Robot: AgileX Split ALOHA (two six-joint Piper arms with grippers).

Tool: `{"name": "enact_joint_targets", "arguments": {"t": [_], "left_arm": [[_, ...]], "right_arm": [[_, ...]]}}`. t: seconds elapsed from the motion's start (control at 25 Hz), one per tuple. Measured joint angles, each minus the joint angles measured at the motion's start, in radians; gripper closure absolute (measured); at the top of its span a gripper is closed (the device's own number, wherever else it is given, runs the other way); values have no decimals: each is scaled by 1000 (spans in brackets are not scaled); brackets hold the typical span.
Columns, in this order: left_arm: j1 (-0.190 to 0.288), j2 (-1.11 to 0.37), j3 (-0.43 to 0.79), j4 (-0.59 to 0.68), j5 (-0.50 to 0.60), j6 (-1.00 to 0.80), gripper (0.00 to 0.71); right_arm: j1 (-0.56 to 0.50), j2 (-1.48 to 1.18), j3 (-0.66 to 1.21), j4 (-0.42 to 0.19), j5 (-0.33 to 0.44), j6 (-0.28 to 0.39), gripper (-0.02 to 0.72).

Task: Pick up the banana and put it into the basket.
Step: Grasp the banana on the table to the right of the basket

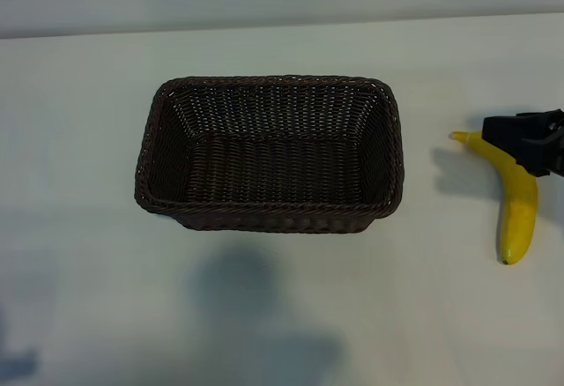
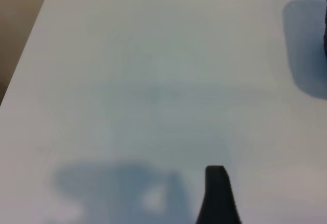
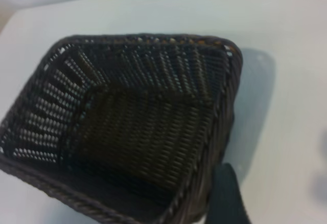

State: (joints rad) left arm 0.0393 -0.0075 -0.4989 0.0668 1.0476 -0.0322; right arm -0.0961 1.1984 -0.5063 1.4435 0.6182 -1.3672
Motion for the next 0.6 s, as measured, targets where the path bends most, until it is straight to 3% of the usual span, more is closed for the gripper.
{"name": "enact_joint_targets", "arguments": {"t": [0.12, 0.44, 0.6], "left_arm": [[0, 0, 0, 0, 0, 0, 169], [0, 0, 0, 0, -1, 0, 169], [0, 0, 0, 0, -1, 0, 169]], "right_arm": [[0, 0, -25, -85, -32, 67, 215], [0, 26, -118, -392, -60, 362, 215], [0, 85, -136, -453, -68, 419, 213]]}}
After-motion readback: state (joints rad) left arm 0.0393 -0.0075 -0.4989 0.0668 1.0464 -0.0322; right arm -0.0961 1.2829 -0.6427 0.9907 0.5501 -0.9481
